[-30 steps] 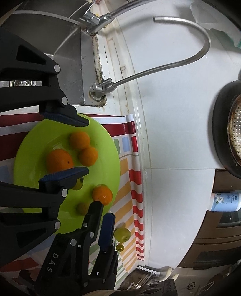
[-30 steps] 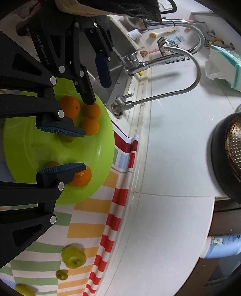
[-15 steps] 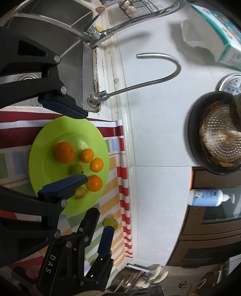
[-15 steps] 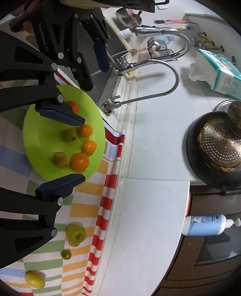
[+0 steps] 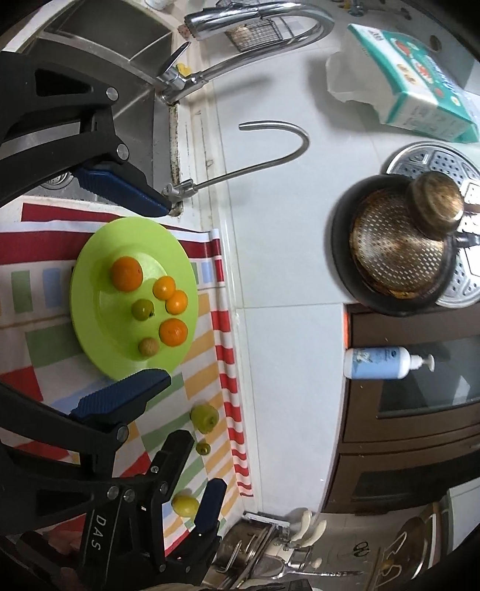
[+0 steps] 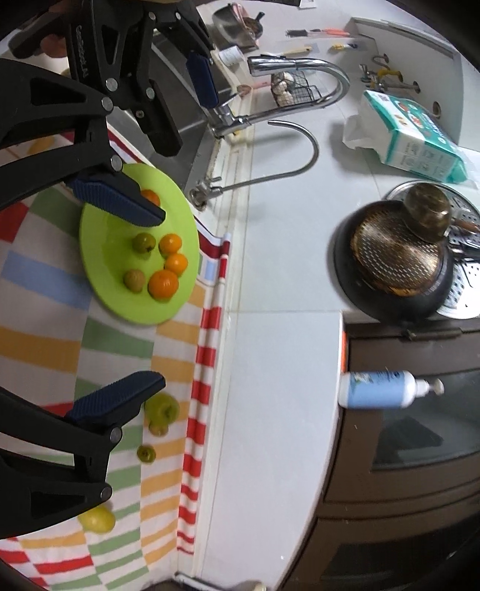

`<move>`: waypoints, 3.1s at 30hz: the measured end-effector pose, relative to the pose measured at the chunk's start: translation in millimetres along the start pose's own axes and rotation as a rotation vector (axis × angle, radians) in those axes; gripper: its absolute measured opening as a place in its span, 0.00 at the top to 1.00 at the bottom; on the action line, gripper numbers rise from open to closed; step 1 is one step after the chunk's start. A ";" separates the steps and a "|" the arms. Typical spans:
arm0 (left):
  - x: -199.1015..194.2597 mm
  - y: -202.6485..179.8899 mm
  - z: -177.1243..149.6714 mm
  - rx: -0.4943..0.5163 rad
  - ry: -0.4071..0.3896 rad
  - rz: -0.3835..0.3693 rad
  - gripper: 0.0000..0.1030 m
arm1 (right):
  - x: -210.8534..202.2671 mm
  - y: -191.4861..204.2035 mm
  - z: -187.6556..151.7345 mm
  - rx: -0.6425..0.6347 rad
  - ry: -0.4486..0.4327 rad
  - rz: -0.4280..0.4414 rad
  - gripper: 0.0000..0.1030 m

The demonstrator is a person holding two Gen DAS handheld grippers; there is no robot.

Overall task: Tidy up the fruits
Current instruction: 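Withdraw both open tools from the plate toward the remaining fruits, then move the right tool to a large yellow fruit while the left tool reaches a dark green fruit, then close the right tool on the yellow fruit while the left tool grips the dark green fruit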

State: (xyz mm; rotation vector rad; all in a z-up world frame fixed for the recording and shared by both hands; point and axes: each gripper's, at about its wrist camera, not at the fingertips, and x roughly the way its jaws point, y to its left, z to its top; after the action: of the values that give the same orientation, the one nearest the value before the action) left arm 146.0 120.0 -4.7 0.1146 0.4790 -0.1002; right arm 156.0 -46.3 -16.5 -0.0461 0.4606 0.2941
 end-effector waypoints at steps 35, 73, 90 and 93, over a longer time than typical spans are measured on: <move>-11.4 -138.2 15.2 0.056 -0.060 -0.127 0.10 | -93.6 -122.0 -27.2 0.064 -0.036 -0.235 0.16; 159.3 -237.3 26.5 0.265 0.089 -0.315 0.48 | 8.3 -238.0 -76.2 0.317 0.189 -0.290 0.28; 237.6 -276.8 24.5 0.360 0.209 -0.328 0.66 | 52.6 -260.0 -93.5 0.400 0.293 -0.256 0.43; 247.8 -281.8 25.4 0.378 0.224 -0.325 0.67 | 54.9 -264.9 -93.5 0.416 0.298 -0.259 0.47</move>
State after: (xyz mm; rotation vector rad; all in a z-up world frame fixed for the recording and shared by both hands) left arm 341.6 -179.2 -121.7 0.4218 0.6967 -0.5012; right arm 239.4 -295.2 -130.5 0.2577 0.7961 -0.0695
